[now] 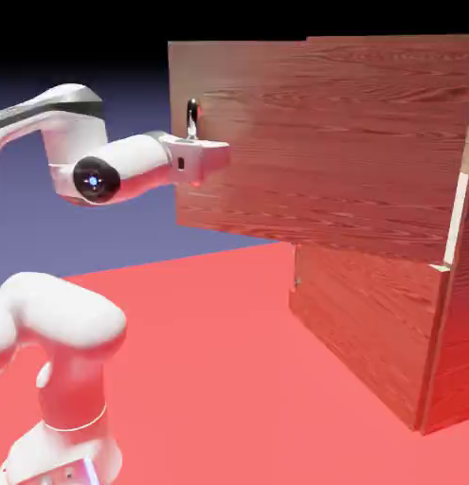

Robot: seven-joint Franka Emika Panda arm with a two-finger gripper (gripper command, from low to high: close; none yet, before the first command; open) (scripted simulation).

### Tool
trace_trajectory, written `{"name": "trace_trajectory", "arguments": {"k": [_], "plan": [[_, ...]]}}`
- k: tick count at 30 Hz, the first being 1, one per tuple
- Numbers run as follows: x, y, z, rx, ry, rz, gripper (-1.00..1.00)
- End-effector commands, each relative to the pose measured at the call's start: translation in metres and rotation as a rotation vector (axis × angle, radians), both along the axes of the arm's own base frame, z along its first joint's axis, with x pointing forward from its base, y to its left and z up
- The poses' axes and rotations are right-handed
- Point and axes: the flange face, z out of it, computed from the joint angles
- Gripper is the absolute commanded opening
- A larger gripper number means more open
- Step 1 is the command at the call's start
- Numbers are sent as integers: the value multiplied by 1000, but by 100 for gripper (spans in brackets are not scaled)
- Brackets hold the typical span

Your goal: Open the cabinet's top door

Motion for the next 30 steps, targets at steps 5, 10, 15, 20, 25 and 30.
{"name": "trace_trajectory", "arguments": {"k": [5, 10, 15, 20, 25, 30], "plan": [[-14, -28, 0, 0, 0, 61, -100], [-27, -60, 0, 0, 0, 132, -100], [-38, -94, 0, 0, 0, 206, -100], [-48, -135, 0, 0, 0, 290, -100], [-56, -187, 0, 0, 0, 397, -100], [-58, -248, 0, 0, 0, 523, -100]]}}
